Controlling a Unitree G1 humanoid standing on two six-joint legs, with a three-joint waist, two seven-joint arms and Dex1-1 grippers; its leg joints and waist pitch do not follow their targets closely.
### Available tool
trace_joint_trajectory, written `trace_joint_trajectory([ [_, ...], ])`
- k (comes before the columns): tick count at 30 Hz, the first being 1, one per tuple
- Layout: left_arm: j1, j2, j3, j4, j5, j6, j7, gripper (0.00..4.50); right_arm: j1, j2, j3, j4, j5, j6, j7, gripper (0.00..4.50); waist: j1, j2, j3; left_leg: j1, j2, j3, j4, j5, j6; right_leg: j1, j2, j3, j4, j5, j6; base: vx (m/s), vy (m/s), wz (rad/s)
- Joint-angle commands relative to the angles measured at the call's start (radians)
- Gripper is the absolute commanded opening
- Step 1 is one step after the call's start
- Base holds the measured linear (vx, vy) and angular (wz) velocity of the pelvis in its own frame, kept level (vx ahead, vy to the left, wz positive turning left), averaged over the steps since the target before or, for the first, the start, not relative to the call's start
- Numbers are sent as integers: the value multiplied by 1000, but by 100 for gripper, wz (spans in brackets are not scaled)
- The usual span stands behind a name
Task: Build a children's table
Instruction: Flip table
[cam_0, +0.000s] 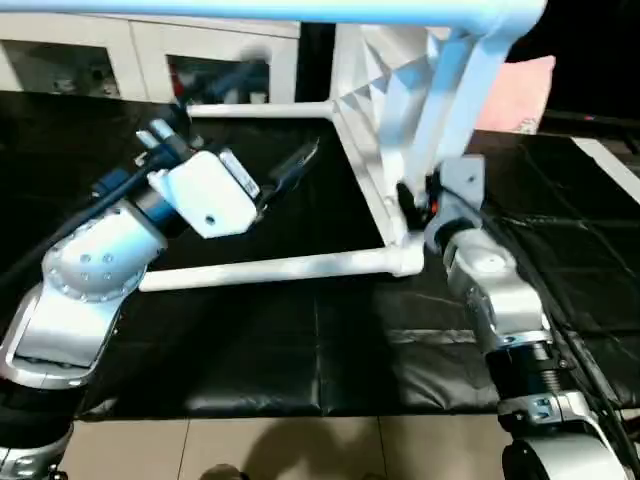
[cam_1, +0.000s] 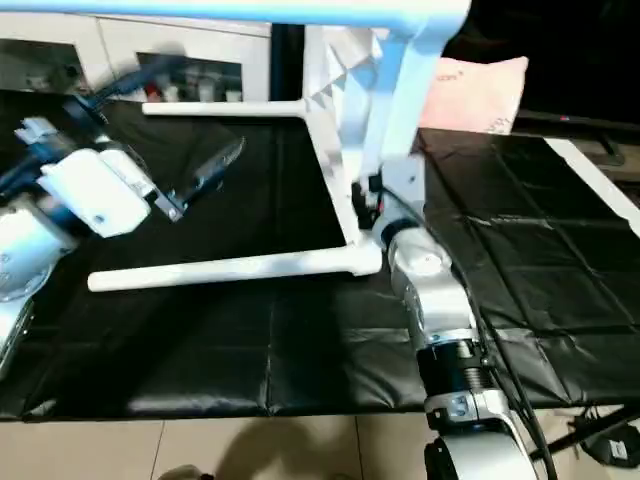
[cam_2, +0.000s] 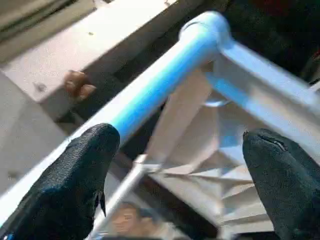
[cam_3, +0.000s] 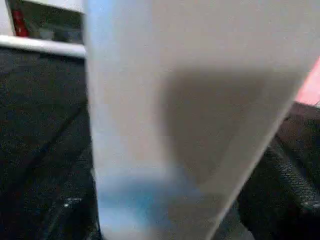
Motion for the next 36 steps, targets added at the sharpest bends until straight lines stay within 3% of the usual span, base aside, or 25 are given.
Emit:
trace_joint_trajectory([
  [1, -29, 36, 40, 29, 78, -3, 35, 450, -30, -16, -15, 29, -11, -35, 18, 348, -1, 14, -61, 17, 26, -9, -71, -294, -79, 30, -60, 39, -81, -322, -79, 0, 0, 0],
  [6, -22, 71, 76, 73, 165, -9, 75, 450, -44, -18, -21, 61, -2, -62, 39, 303, -2, 19, -62, 21, 27, -11, -71, -304, -81, 24, -58, 38, -77, -295, -96, 0, 0, 0],
  [11, -59, 79, 136, 89, 262, -52, 202, 450, -58, -15, -27, 89, -5, -88, 46, 271, 2, 22, -65, 19, 27, -11, -70, -281, -76, 30, -58, 37, -70, -222, -123, 0, 0, 0],
  [18, -82, 107, 134, 172, 308, -27, 199, 450, -69, -9, -31, 102, -9, -108, 52, 206, 5, 24, -63, 20, 25, -11, -70, -307, -74, 25, -60, 38, -74, -266, -122, 0, 0, 0],
  [21, -95, 110, 135, 207, 303, -24, 193, 450, -72, -9, -29, 97, -12, -112, 55, 200, 7, 27, -64, 21, 25, -13, -71, -316, -78, 24, -60, 38, -73, -265, -126, 0, 0, 0],
  [22, -105, 110, 138, 230, 295, -37, 197, 423, -74, -11, -26, 89, -14, -113, 58, 198, 7, 31, -64, 22, 24, -14, -71, -321, -79, 23, -59, 38, -74, -255, -129, 0, 0, 0],
  [25, -111, 104, 137, 244, 288, -38, 199, 416, -80, -17, -25, 69, -17, -115, 64, 196, 8, 33, -65, 22, 25, -14, -71, -321, -81, 24, -59, 37, -70, -228, -142, 0, 0, 0],
  [28, -115, 100, 139, 251, 293, -39, 209, 372, -83, -23, -19, 62, -26, -118, 69, 195, 8, 33, -64, 20, 25, -14, -71, -321, -80, 26, -60, 38, -71, -235, -143, 0, 0, 0],
  [31, -128, 96, 136, 265, 290, -47, 210, 374, -83, -26, -15, 53, -30, -117, 73, 195, 9, 37, -64, 23, 25, -14, -71, -323, -80, 24, -59, 38, -71, -238, -143, 0, 0, 0],
  [33, -141, 93, 132, 279, 287, -54, 208, 334, -83, -27, -16, 53, -33, -119, 74, 195, 9, 35, -63, 21, 25, -15, -72, -330, -81, 25, -59, 38, -73, -248, -143, 0, 0, 0],
  [36, -158, 84, 133, 288, 291, -45, 221, 320, -84, -31, -13, 54, -42, -126, 74, 195, 10, 36, -64, 21, 25, -14, -71, -315, -79, 26, -60, 38, -71, -232, -146, 0, 0, 0],
])
